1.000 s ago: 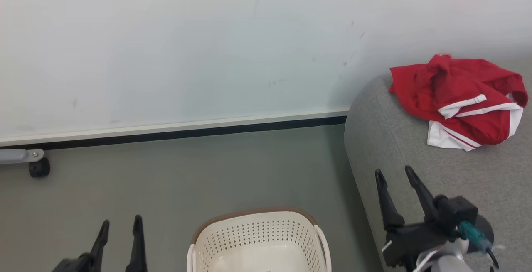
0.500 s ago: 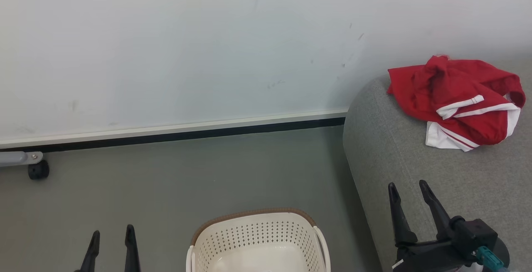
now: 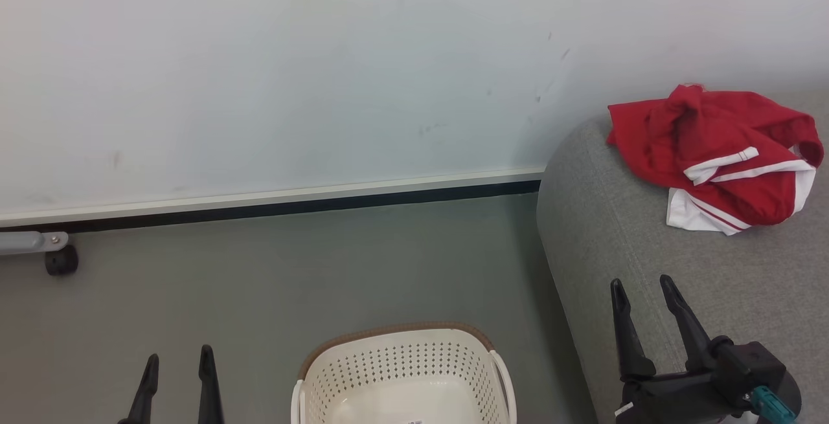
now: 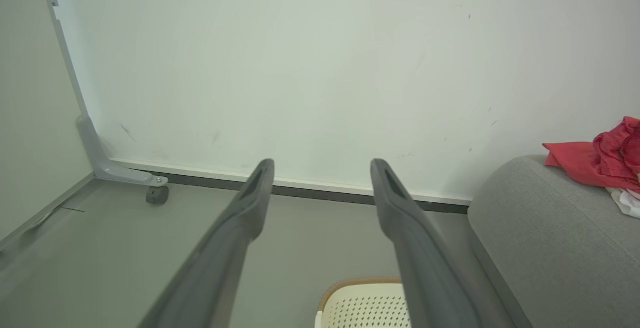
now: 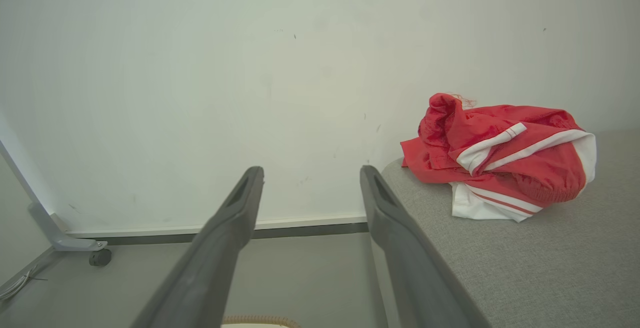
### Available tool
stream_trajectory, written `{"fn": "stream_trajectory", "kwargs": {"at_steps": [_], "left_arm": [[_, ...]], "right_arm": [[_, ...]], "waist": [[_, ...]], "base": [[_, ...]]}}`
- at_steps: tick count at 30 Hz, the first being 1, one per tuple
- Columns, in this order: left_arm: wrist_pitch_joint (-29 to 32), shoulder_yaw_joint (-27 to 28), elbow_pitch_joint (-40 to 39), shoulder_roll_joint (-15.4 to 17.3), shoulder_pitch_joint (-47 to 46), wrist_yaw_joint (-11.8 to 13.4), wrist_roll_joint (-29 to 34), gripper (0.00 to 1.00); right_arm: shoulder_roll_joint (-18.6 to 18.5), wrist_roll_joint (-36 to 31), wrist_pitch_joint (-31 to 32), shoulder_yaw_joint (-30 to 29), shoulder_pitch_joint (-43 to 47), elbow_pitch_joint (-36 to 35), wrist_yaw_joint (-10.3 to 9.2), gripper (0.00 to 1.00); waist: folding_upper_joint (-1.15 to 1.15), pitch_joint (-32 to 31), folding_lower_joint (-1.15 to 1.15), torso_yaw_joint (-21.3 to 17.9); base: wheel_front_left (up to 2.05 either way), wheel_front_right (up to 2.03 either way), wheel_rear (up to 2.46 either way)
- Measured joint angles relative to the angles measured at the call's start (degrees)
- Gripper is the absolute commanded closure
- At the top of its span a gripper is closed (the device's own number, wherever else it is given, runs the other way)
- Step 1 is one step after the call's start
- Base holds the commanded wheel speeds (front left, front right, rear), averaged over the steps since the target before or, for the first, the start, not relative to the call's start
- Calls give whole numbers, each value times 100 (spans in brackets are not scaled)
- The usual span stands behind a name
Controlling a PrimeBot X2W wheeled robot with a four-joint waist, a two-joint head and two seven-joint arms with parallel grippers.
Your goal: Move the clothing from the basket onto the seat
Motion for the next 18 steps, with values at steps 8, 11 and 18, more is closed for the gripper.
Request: {"fn": "stream_trajectory", "kwargs": {"at_steps": [8, 11, 18], "left_arm": [[0, 40, -23, -3, 7, 0, 146, 0], [0, 82, -33, -19, 9, 0, 162, 0], [9, 81, 229, -107, 43, -7, 160, 100]], "right_arm": [[-1, -16, 0, -42, 8, -44, -35, 0], [-1, -16, 0, -48, 16, -71, -36, 0], [86, -16, 14, 1, 185, 199, -36, 100]], "waist": [[0, 16, 0, 10], [0, 21, 0, 12], [0, 25, 0, 14]], "base": [[0, 0, 0], [0, 0, 0], [0, 0, 0]]}}
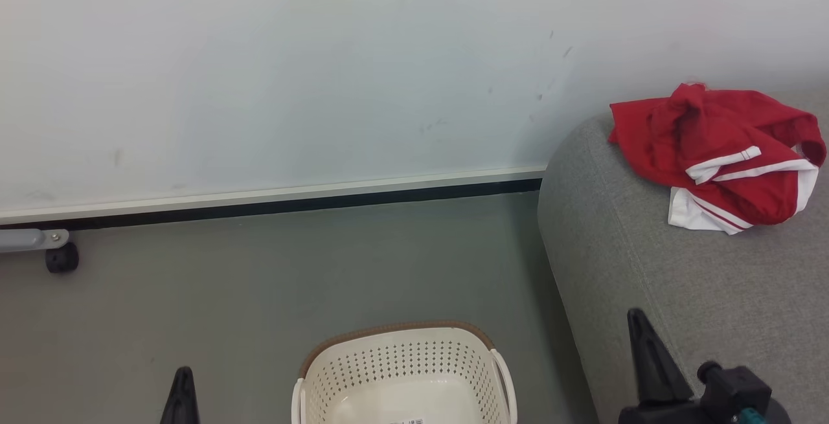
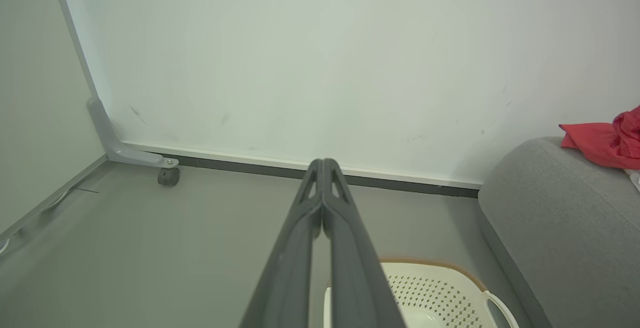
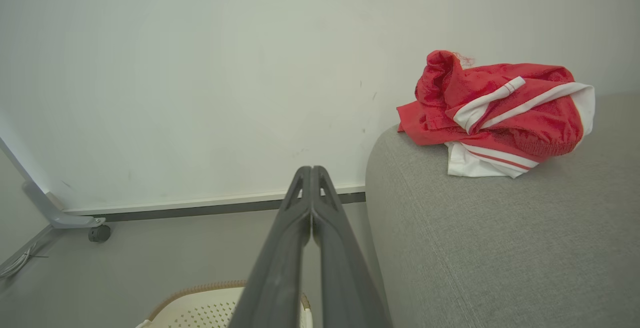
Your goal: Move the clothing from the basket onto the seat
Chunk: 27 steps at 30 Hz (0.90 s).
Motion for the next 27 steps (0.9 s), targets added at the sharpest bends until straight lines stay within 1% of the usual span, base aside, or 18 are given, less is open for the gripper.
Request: {"fn": "stream_trajectory", "kwargs": {"at_steps": [4, 6, 9, 21, 27], "left_arm": [[37, 0, 141, -62, 56, -8, -37, 100], [60, 11, 154, -69, 53, -54, -108, 100], [138, 44, 179, -76, 44, -59, -366, 100], [411, 174, 300, -126, -87, -256, -1217, 100], [534, 244, 359, -161, -194, -314, -1699, 100]], "right_arm": [[42, 27, 20, -1, 142, 153, 4, 100], [54, 138, 54, -60, 139, 158, 27, 100], [74, 342, 125, -133, 137, 181, 71, 100], [155, 1303, 407, -441, 71, 269, 204, 100], [194, 1753, 547, -590, 52, 328, 282, 100]], "waist": [[0, 3, 0, 1], [0, 5, 0, 6], [0, 7, 0, 13], [0, 16, 0, 37], [0, 20, 0, 48]], "base": [[0, 0, 0], [0, 0, 0], [0, 0, 0], [0, 0, 0], [0, 0, 0]]}}
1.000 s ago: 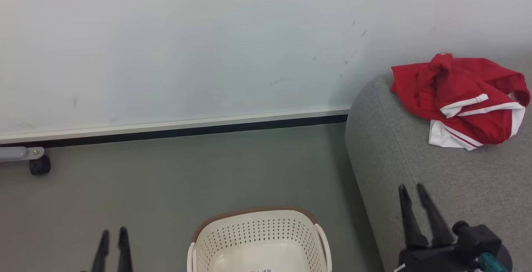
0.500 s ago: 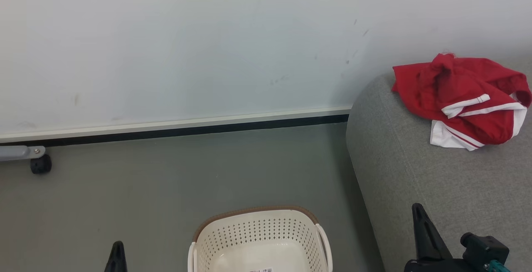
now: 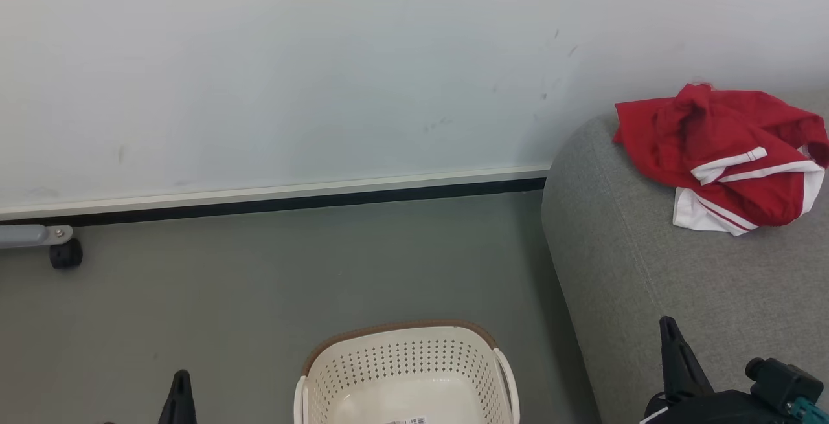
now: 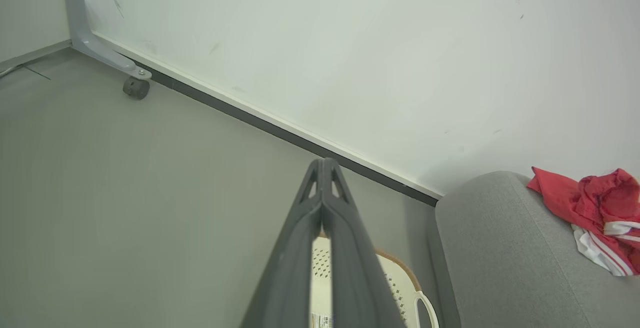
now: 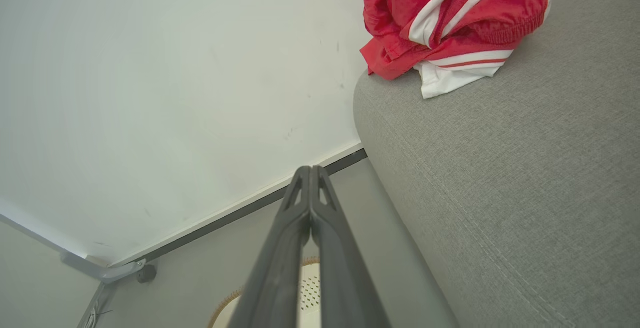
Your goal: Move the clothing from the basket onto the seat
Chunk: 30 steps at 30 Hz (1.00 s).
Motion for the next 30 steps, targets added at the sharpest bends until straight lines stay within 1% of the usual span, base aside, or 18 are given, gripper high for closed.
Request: {"fn": "stream_trajectory", "kwargs": {"at_steps": [1, 8, 9, 11, 15, 30], "left_arm": [[38, 10, 10, -4, -8, -42, -81, 100], [180, 80, 81, -32, -122, -101, -543, 100], [210, 94, 92, -35, -129, -147, -613, 100], [236, 119, 126, -53, -143, -148, -804, 100], [332, 164, 174, -73, -219, -237, -1080, 100], [655, 316, 339, -145, -458, -449, -2160, 100]], "right_arm": [[3, 67, 13, -27, -1, 9, 19, 100], [56, 599, 160, -204, -17, 60, 115, 100], [66, 679, 166, -227, -21, 67, 118, 100], [82, 816, 214, -274, -37, 83, 151, 100], [103, 1120, 323, -375, -97, 112, 188, 100], [198, 2230, 619, -739, -154, 244, 375, 100]], "waist": [[0, 1, 0, 2], [0, 6, 0, 16], [0, 6, 0, 18], [0, 8, 0, 22], [0, 11, 0, 29], [0, 21, 0, 58]], "base": [[0, 0, 0], [0, 0, 0], [0, 0, 0], [0, 0, 0], [0, 0, 0], [0, 0, 0]]}}
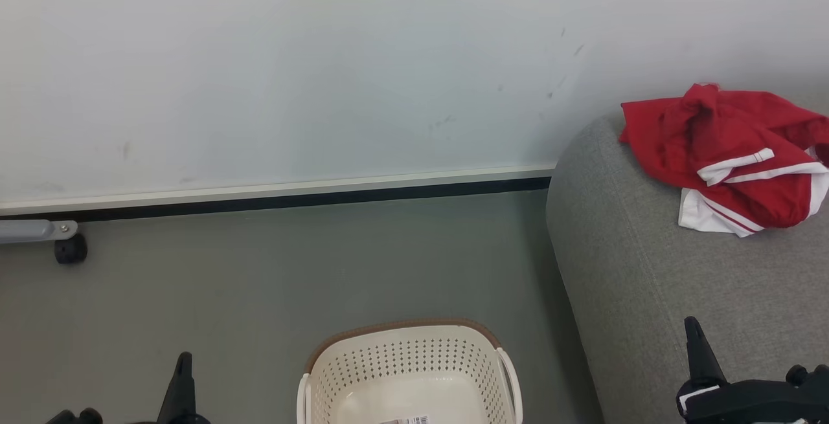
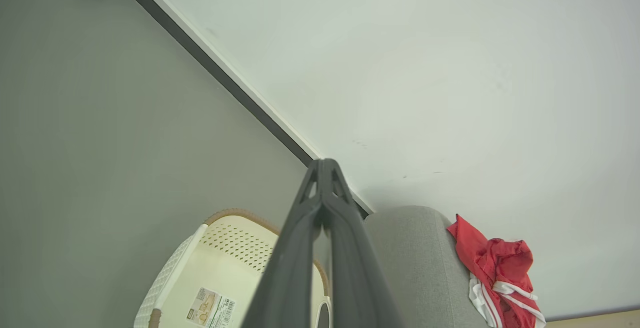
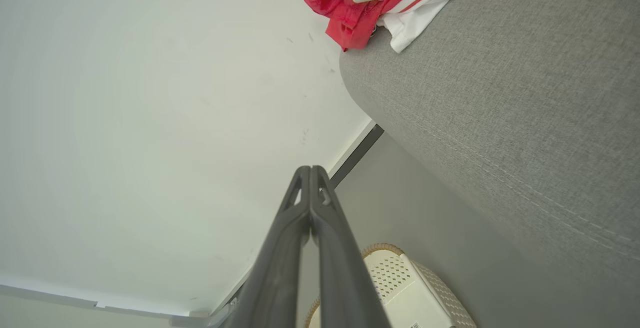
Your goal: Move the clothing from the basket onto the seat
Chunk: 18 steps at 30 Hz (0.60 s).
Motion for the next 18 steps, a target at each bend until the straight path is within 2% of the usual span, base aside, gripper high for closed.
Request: {"fn": "stream_trajectory", "kwargs": {"at_steps": [18], "left_arm": [[382, 194, 207, -99, -282, -264, -1322, 100]], "right_arm": [[123, 1411, 401, -464, -112, 167, 248, 100]], "waist": [[0, 14, 0, 37]], "base": [[0, 0, 0]]}}
